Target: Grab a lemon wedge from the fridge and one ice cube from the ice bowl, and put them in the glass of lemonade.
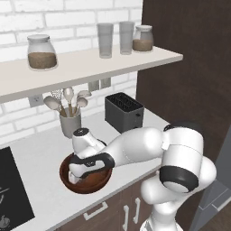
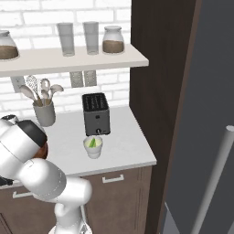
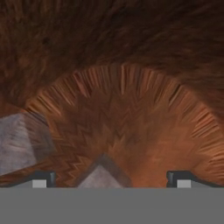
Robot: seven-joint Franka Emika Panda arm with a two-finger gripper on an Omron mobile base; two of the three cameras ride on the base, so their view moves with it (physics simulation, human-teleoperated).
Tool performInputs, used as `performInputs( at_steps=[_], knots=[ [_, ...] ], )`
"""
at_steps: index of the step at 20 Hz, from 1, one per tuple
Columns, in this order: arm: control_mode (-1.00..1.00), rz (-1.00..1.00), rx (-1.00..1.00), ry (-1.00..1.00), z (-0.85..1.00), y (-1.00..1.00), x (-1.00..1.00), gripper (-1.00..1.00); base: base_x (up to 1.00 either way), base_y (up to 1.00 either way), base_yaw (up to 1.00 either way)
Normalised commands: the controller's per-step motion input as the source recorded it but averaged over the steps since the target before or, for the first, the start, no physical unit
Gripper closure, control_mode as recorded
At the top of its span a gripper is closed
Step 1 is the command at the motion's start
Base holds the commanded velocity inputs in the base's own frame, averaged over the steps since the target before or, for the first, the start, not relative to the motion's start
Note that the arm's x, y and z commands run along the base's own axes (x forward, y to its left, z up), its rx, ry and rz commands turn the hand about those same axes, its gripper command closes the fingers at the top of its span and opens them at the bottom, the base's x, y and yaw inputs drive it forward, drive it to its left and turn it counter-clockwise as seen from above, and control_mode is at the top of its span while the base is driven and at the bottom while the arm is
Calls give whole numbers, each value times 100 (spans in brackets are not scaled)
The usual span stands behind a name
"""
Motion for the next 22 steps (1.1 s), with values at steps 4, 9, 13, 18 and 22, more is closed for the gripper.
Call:
performInputs(
  at_steps=[4, 9, 13, 18, 22],
  knots=[
    [-100, 0, 0, 0, 0, 0, -1, -100, 0, 0, 0],
    [-100, 0, 0, 0, 0, 0, 0, 100, 0, 0, 0],
    [-100, 0, 0, 0, 0, 0, 0, 100, 0, 0, 0],
    [-100, 0, 0, 1, 0, 0, 0, 100, 0, 0, 0],
    [-100, 0, -6, 9, 2, 0, 0, 100, 0, 0, 0]
  ],
)
